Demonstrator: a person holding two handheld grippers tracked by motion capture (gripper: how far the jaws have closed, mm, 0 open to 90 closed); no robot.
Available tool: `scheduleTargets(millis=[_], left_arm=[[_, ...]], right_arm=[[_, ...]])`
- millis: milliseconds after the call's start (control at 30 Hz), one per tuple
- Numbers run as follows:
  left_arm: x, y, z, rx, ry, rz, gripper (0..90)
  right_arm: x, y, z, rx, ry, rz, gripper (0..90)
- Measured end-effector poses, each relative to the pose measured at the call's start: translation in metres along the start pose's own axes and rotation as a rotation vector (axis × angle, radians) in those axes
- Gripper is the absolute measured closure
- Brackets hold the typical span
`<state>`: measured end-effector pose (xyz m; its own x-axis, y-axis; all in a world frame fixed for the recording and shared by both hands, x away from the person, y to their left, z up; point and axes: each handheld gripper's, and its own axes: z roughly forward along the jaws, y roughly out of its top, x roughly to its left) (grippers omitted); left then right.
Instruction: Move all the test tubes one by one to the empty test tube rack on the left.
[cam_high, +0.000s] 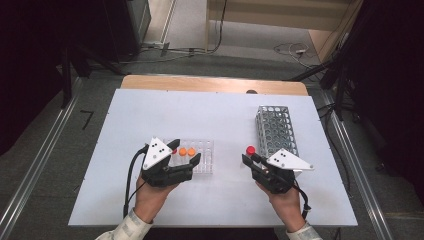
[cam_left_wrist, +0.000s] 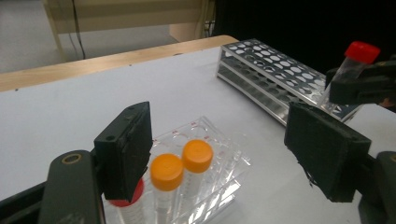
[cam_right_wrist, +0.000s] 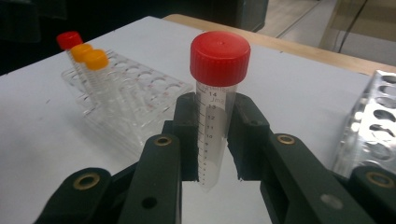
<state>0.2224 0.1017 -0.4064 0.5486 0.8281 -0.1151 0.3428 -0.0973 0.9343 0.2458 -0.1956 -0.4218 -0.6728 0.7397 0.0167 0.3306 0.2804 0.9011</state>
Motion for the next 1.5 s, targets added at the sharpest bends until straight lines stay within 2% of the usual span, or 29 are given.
scheduleTargets(millis=[233,400,567,667,700,933,1133,1300,1400,1500], left_arm=[[-0.015,0.002,0.009,0.001,-0.051,0.020,28.0],[-0.026,0.004,0.017,0.001,-0.126,0.027,33.2],[-0.036,0.004,0.024,0.014,-0.174,0.055,42.8],[-0.038,0.002,0.026,0.023,-0.187,0.063,51.3],[-0.038,0.002,0.027,0.026,-0.189,0.068,51.3],[-0.039,0.001,0.027,0.033,-0.195,0.089,68.8],[-0.038,0.001,0.026,0.032,-0.195,0.091,70.3],[-0.035,0.004,0.021,0.016,-0.187,0.080,70.6],[-0.031,0.006,0.016,0.007,-0.178,0.073,70.7],[-0.027,0.009,0.010,0.001,-0.170,0.064,70.7]], right_arm=[[0.017,-0.002,0.013,0.025,0.052,-0.029,71.6],[0.029,-0.002,0.021,0.041,0.081,-0.048,71.6],[0.039,-0.001,0.027,0.052,0.109,-0.062,71.6],[0.047,0.000,0.031,0.053,0.128,-0.070,71.6],[0.047,0.000,0.031,0.053,0.128,-0.070,71.6],[0.055,0.002,0.035,0.051,0.151,-0.085,71.6],[0.055,0.002,0.035,0.053,0.152,-0.080,70.7],[0.055,0.003,0.034,0.069,0.191,-0.087,48.1],[0.053,0.002,0.032,0.072,0.197,-0.104,40.3],[0.048,0.000,0.028,0.081,0.193,-0.105,37.0]])
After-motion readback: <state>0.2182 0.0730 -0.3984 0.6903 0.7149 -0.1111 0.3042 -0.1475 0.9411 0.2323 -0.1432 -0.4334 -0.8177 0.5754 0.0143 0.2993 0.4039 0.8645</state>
